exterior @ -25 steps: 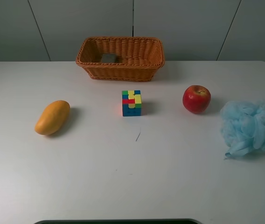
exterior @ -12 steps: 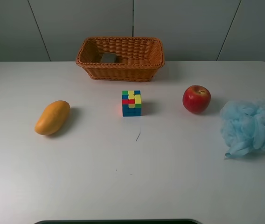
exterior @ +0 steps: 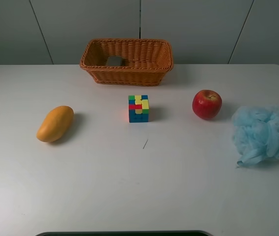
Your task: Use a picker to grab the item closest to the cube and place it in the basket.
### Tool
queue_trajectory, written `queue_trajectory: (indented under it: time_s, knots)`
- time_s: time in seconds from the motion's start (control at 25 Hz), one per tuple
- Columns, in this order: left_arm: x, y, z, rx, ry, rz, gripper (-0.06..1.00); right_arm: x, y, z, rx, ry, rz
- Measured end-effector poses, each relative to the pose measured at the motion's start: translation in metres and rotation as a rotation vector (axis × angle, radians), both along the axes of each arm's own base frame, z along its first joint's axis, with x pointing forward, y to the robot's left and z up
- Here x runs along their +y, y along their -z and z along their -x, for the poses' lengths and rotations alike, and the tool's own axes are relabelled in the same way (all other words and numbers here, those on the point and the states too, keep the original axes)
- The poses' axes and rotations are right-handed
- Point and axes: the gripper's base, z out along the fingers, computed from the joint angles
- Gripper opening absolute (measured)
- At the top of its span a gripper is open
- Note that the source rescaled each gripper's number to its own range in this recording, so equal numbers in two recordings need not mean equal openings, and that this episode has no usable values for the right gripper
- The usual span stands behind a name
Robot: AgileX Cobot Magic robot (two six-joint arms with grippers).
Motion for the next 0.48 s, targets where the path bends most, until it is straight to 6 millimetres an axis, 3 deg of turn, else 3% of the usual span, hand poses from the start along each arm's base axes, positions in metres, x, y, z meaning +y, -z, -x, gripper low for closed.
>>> queue_trajectory:
  time_s: [0.48]
  knots:
    - [0.0,-0.0001,-0.0001,-0.002,0.0,0.0,1.0,0.0,0.0,0.0,0.0,0.001,-0.001]
